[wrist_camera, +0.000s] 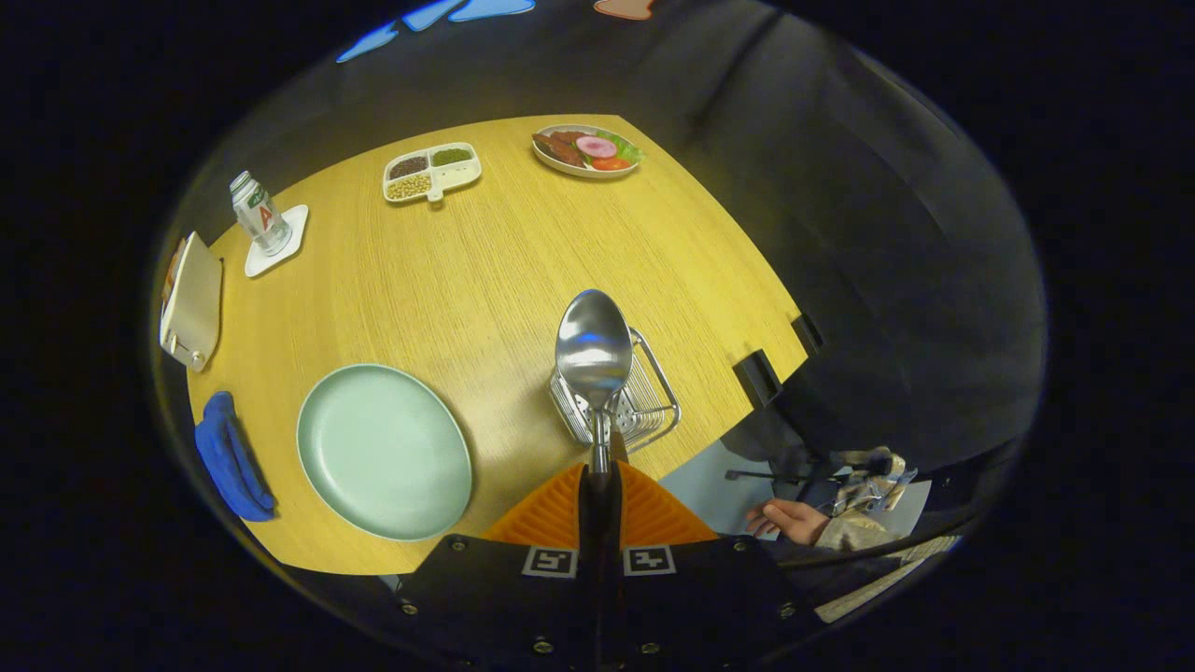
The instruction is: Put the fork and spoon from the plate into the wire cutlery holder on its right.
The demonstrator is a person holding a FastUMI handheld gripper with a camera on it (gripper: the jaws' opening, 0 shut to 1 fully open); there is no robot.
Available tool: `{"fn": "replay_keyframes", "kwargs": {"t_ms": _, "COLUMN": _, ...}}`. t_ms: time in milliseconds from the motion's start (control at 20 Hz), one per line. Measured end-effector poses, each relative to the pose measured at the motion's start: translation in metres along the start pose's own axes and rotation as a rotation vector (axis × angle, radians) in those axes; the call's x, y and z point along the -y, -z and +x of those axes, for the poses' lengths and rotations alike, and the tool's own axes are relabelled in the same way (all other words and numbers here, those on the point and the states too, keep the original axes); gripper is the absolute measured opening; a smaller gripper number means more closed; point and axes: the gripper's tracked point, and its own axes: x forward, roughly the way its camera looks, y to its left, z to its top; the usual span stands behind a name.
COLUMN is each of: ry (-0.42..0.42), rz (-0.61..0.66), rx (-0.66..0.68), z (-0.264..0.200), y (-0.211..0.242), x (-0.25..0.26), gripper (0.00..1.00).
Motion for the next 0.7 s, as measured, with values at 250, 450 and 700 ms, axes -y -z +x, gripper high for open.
{"fn": "replay_keyframes", "kwargs": {"t_ms": 250, "ry": -0.037, "rz": -0.003, "rx": -0.135, "z": 0.006, "y": 0.018, "x": 0.004, "gripper": 0.04}}
{"fn": "replay_keyframes", "kwargs": {"t_ms": 450, "ry": -0.059, "rz": -0.004, "rx": -0.229, "z": 0.012, "y": 0.026, "x": -0.001, "gripper": 0.04}}
{"fn": "replay_keyframes", "kwargs": {"t_ms": 700, "ry": -0.073, "rz": 0.025, "rx": -0.284, "z": 0.017, "y": 0.028, "x": -0.006, "gripper": 0.04}}
